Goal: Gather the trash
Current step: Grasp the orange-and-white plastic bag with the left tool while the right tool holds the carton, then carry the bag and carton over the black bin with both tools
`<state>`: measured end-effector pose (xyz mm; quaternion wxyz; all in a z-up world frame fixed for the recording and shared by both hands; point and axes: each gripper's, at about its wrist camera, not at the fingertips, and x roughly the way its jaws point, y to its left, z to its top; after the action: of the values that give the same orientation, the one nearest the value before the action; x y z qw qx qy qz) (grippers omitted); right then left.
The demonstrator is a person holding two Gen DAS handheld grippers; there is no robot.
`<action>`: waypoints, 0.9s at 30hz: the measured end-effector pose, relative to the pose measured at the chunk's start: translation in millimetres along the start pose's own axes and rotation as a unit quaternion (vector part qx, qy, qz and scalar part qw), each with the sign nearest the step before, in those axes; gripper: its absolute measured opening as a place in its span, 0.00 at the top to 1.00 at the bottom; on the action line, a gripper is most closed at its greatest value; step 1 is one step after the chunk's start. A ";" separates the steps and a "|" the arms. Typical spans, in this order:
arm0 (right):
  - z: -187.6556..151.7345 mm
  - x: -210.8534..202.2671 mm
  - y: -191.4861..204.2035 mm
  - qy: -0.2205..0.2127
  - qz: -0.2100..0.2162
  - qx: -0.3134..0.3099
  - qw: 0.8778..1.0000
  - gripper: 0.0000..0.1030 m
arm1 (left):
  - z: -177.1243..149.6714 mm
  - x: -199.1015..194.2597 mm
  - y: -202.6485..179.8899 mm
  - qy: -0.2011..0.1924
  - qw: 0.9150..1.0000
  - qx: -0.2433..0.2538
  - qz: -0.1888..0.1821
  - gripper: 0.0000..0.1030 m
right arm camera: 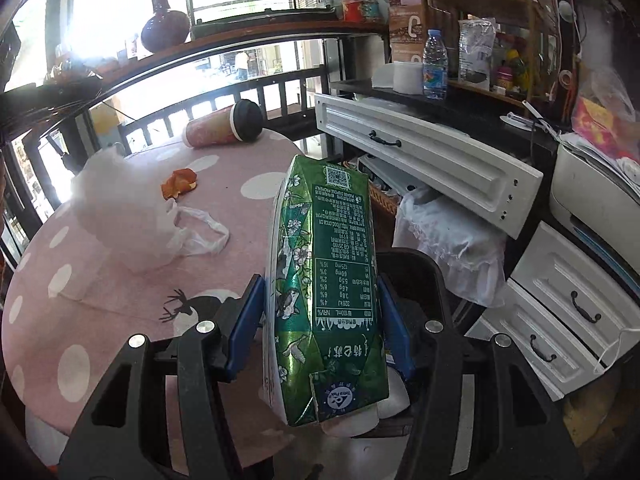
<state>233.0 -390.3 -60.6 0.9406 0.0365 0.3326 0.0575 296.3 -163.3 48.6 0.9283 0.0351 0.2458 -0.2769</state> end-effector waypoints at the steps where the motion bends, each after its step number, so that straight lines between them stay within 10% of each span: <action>1: -2.6 -1.6 -4.0 0.000 -0.002 0.004 1.000 0.46 | 1.2 0.7 -4.9 -0.001 1.000 0.006 0.001 0.97; 5: -11.4 -3.9 -15.6 0.002 -0.005 0.019 1.000 0.46 | -5.9 -8.7 -5.4 0.007 1.000 0.024 0.004 0.84; 7: -15.0 -2.8 -16.5 0.005 -0.004 0.021 1.000 0.46 | -18.8 -12.4 5.8 0.033 0.999 0.011 0.016 0.03; 19: -17.5 3.4 -10.0 0.008 0.005 0.016 1.000 0.45 | -130.3 17.2 -5.6 0.182 0.981 0.035 0.058 0.11; 20: -17.7 2.5 -10.4 0.008 0.004 0.016 1.000 0.46 | -132.6 22.6 -5.9 0.183 0.980 0.039 0.071 0.18; 22: -19.3 -1.1 -13.1 0.006 -0.001 0.019 1.000 0.46 | -132.9 35.2 -1.7 0.196 0.978 0.027 0.068 0.72; 23: -20.8 -3.6 -14.8 0.005 -0.003 0.022 1.000 0.45 | -131.6 39.7 0.9 0.198 0.978 0.018 0.061 0.83; 27: -28.6 -13.9 -26.0 0.003 -0.019 0.030 0.999 0.45 | -113.2 47.7 -5.7 0.183 0.982 0.011 0.042 0.96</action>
<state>206.5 -417.0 -76.9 0.9390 0.0579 0.3377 0.0297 278.4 -169.0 -72.9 0.8781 0.1058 0.4064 -0.2295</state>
